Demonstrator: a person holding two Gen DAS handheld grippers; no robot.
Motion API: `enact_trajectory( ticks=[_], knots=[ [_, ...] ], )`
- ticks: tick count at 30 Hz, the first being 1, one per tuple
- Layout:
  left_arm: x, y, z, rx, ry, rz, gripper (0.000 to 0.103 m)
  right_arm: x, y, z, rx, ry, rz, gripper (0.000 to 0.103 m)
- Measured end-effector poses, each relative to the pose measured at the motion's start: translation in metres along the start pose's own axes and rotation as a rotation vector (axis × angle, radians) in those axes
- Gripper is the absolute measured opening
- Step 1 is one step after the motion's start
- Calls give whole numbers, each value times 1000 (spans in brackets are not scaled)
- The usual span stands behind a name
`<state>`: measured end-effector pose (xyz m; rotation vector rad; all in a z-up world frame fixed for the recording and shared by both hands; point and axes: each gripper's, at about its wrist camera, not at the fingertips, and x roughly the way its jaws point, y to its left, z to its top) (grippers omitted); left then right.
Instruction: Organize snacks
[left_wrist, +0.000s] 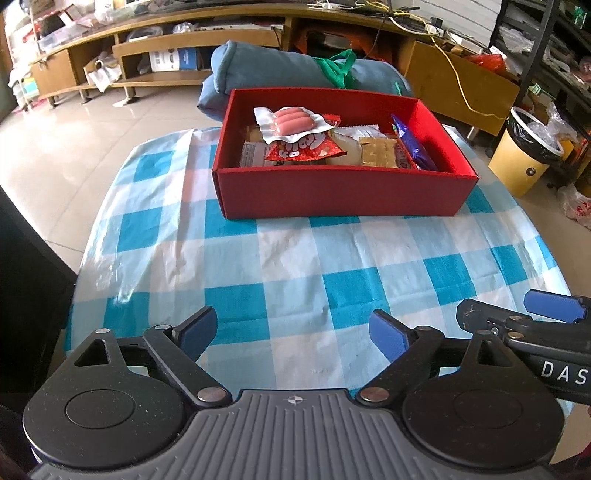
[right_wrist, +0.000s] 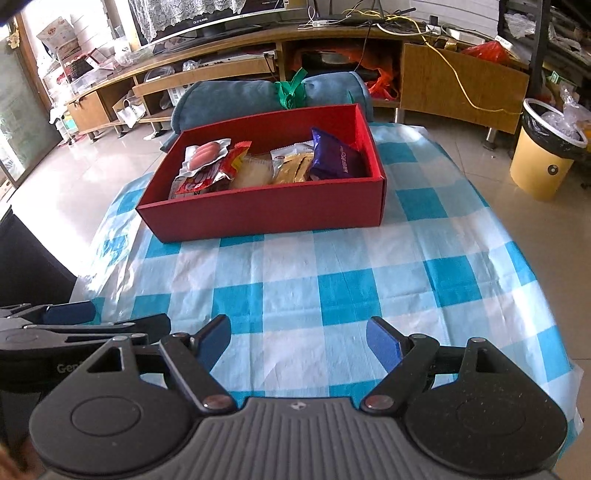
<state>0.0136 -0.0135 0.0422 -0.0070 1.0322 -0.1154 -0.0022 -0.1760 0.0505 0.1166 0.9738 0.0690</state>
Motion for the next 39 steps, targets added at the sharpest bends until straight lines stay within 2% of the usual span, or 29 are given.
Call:
enact_trajectory(
  ticks=[25, 39],
  knots=[
    [-15, -3, -13, 26, -48, -1, 92, -13, -1, -12, 5, -15, 23, 76],
    [-14, -1, -12, 10, -29, -16, 92, -13, -1, -12, 3, -17, 28, 76]
  ],
)
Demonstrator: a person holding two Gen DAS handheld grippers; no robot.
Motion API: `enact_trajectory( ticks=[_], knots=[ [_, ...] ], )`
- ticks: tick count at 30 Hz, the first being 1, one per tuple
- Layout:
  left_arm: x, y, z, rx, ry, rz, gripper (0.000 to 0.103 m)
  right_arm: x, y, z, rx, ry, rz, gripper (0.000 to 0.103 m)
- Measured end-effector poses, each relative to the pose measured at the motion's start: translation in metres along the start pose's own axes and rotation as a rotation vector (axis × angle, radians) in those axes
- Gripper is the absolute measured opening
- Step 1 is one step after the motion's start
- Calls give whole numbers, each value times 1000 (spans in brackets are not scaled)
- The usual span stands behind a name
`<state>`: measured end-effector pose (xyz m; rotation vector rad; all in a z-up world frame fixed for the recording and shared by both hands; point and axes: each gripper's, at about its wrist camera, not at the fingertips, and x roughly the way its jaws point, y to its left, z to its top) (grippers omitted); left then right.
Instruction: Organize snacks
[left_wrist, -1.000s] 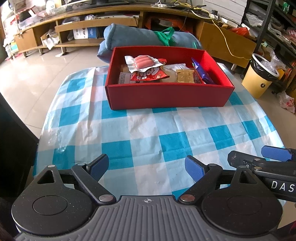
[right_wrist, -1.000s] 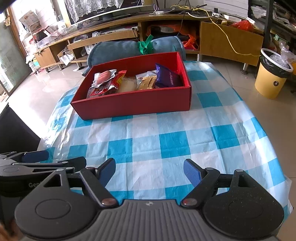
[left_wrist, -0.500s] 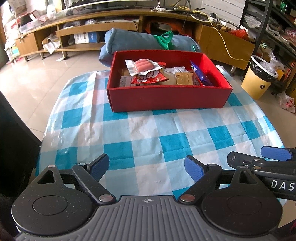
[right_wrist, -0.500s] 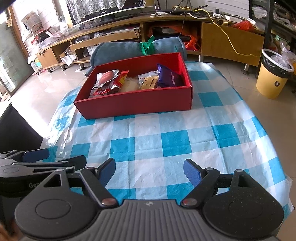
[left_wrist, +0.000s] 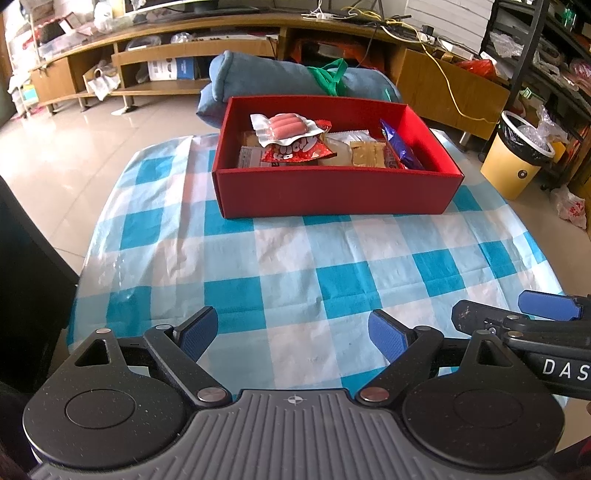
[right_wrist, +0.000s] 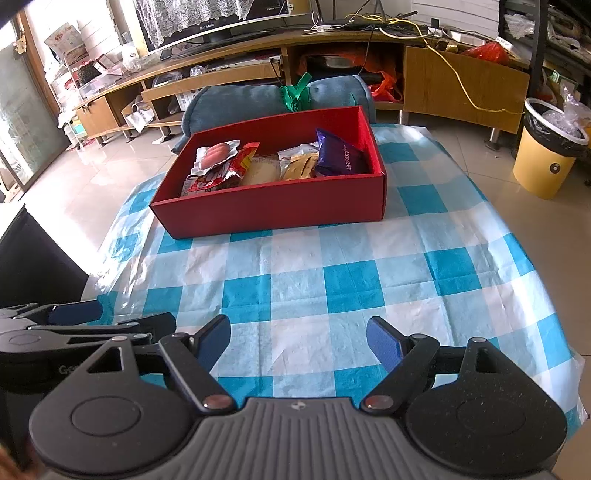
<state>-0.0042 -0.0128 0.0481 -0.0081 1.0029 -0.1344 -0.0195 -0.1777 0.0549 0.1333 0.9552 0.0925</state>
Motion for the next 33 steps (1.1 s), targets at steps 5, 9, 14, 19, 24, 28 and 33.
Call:
enact_trajectory(
  ticks=[5, 9, 14, 19, 24, 28, 33],
  knots=[
    [4, 3, -1, -25, 24, -22, 96, -1, 0, 0, 0, -4, -1, 76],
    [0, 3, 0, -20, -11, 2, 102, -3, -2, 1, 7, -12, 7, 76],
    [-1, 9, 2, -60, -32, -20, 103, -4, -2, 1, 9, -20, 12, 76],
    [-7, 3, 2, -17, -88, 20, 102, -5, -2, 2, 3, -25, 8, 76],
    [-10, 2, 2, 2, -117, 36, 101, -4, -1, 1, 0, -21, 7, 76],
    [-11, 2, 1, 6, -115, 33, 101, -4, -2, 1, -1, -22, 7, 76],
    [-16, -2, -1, 41, -146, 58, 102, -5, -4, 2, 8, -27, 4, 76]
  ],
)
